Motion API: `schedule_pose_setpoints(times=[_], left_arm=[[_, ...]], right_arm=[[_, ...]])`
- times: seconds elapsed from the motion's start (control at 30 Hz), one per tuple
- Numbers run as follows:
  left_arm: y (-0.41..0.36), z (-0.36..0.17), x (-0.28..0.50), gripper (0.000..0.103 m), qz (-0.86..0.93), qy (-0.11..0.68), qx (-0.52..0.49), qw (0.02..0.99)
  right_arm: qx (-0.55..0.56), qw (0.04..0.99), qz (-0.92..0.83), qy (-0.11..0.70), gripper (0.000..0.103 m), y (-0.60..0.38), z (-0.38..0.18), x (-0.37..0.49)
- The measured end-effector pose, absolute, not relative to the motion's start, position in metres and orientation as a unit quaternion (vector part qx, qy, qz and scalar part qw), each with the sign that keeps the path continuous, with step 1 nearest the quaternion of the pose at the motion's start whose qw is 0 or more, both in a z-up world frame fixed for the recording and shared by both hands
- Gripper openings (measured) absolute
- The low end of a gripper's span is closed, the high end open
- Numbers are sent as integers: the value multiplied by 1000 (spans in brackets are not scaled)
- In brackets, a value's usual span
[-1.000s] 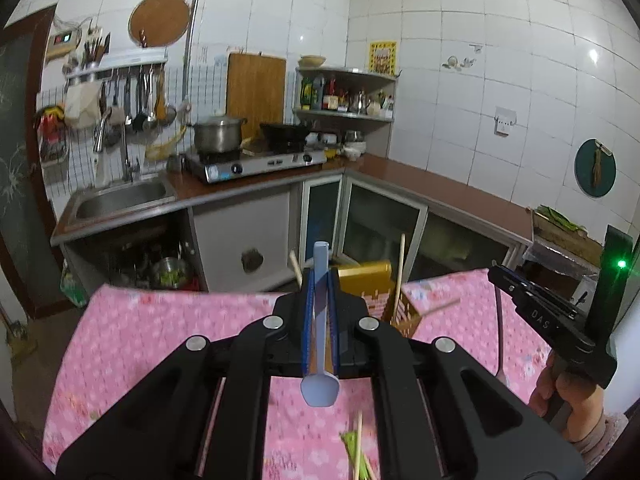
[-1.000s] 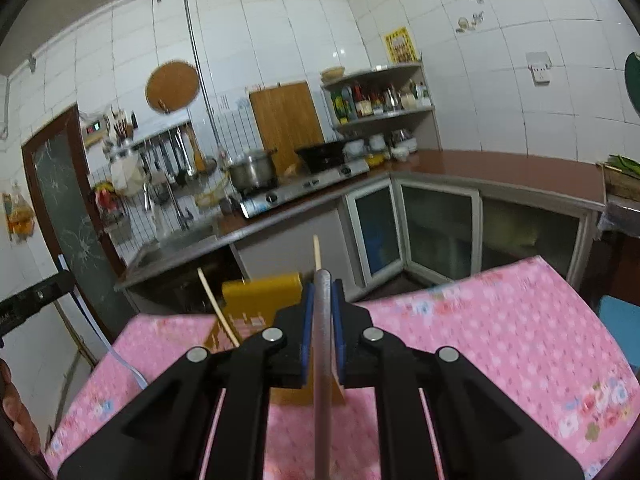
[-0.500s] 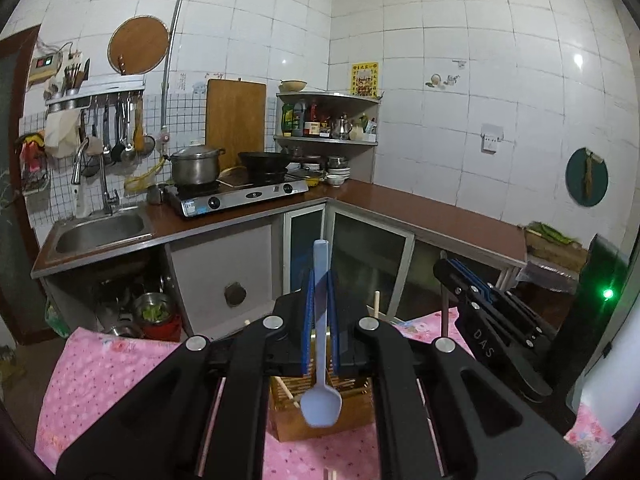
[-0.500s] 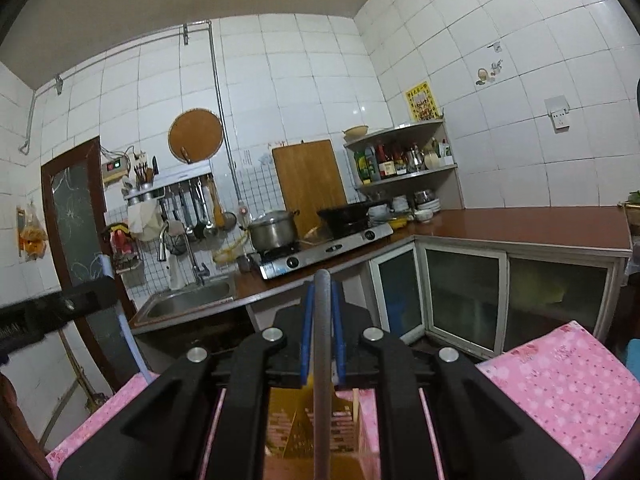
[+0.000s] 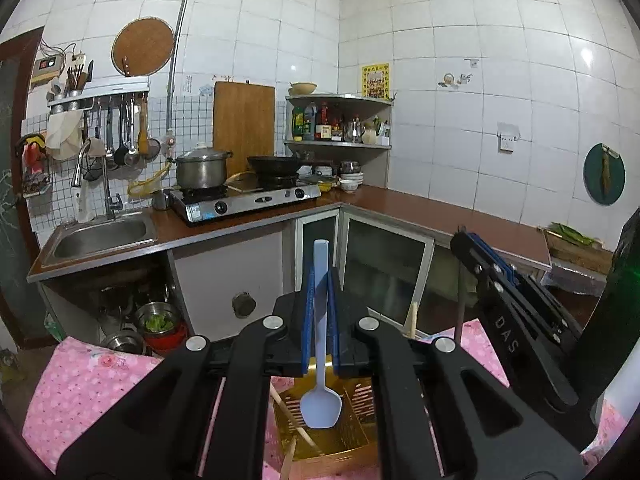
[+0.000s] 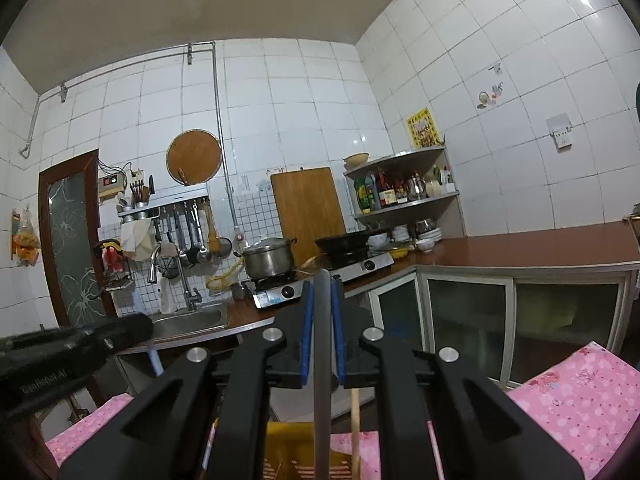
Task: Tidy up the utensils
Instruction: 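Lower the spoon and chopstick into the yellow holder and open both tools, then move both open tools back to the utensils left on the table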
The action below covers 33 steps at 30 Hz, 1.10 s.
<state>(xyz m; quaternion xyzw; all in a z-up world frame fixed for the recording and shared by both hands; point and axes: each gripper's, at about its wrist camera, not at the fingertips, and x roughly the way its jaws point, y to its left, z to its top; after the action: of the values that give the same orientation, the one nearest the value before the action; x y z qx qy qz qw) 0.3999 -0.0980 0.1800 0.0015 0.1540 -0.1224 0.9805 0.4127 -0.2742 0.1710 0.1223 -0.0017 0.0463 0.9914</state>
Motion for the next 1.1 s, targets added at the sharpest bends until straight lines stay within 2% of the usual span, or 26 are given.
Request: schedule_pose_setpoints(times=[0.5,0.93,1.0,1.03,1.07,1.1], left_arm=[[-95,134,416,5,-106,166,20,980],[-72,108,423,8,-94,222,-7,970],[-69,111,418,19,-93,229,-5,969],[-66,114,414,35,-91,230,-6,969],[-63,118,407,51,-89,225,-7,970],[-61,122,400,56,-86,221,-8,972]], right_arm=[[68,997,41,10,10,-254,135,426],[33,990,66,116,11,-255,110,398],[34,987,73,140,12,-256,113,393],[36,986,74,146,14,-258,115,391],[38,985,77,148,22,-259,118,387],[39,985,74,150,40,-260,123,381]])
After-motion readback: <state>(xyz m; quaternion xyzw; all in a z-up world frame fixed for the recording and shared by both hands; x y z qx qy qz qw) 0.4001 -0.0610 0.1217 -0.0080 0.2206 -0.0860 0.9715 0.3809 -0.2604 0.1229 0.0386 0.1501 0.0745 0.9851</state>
